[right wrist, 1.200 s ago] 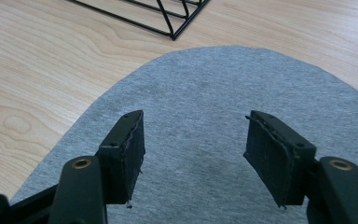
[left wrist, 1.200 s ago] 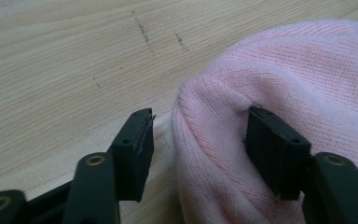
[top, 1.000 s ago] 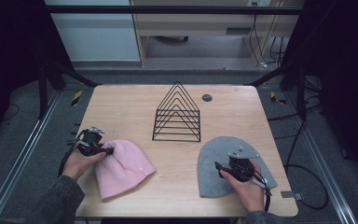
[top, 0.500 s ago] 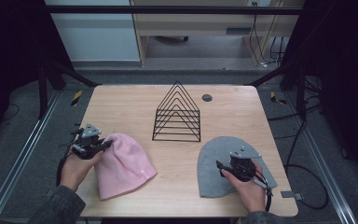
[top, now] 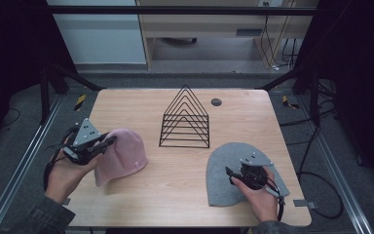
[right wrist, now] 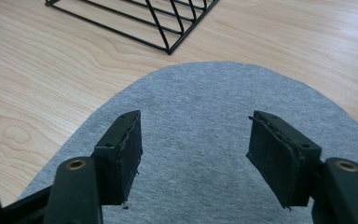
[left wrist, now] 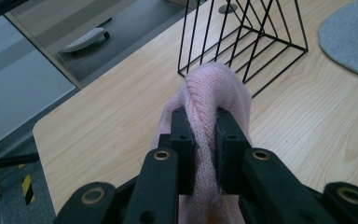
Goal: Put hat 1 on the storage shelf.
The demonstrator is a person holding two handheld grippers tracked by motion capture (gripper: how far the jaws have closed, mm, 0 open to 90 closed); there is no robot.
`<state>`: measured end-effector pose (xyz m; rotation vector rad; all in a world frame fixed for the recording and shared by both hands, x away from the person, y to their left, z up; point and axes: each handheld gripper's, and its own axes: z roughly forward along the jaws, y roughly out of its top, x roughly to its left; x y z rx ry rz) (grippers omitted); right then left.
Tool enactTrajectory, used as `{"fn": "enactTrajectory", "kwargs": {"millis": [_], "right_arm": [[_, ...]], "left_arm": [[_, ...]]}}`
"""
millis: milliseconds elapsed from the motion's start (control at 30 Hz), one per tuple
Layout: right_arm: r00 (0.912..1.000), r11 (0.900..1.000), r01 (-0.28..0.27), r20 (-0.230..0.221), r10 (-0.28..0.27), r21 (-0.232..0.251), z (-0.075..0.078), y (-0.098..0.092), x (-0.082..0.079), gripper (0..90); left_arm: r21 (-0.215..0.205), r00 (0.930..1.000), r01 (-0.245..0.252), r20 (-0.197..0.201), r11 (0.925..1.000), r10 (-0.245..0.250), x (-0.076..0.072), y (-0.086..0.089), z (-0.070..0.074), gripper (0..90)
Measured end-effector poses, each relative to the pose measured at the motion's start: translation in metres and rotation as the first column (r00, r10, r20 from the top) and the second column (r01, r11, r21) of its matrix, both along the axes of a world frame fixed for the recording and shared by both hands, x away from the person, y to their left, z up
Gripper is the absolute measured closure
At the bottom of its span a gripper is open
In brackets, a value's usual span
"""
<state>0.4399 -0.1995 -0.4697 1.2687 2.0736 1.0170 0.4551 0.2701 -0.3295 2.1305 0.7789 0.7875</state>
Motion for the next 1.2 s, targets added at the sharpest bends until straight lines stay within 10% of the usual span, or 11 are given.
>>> {"fn": "enactTrajectory", "kwargs": {"millis": [333, 467, 767, 1200], "right_arm": [[0.9943, 0.996, -0.090, 0.057, 0.090, 0.010, 0.022, 0.023, 0.008, 27.8], [0.9844, 0.988, -0.155, 0.085, 0.154, 0.008, 0.044, 0.041, 0.017, 27.4], [0.9317, 0.939, -0.343, 0.123, 0.342, -0.011, 0.103, 0.103, 0.036, 26.4], [0.9142, 0.917, -0.398, 0.089, 0.395, 0.010, 0.133, 0.112, 0.031, 29.2]], "left_arm": [[-0.009, 0.9992, 0.034, 0.021, 0.9994, -0.034, 0.014, -0.011, 0.027, 80.3], [-0.031, 0.9967, 0.074, 0.036, 0.9968, -0.073, 0.028, -0.020, 0.045, 80.3], [-0.032, 0.9859, 0.147, 0.086, 0.9887, -0.143, 0.048, -0.034, 0.094, 80.3], [-0.072, 0.9867, 0.157, 0.054, 0.9850, -0.153, 0.046, -0.036, 0.124, 80.3]]}}
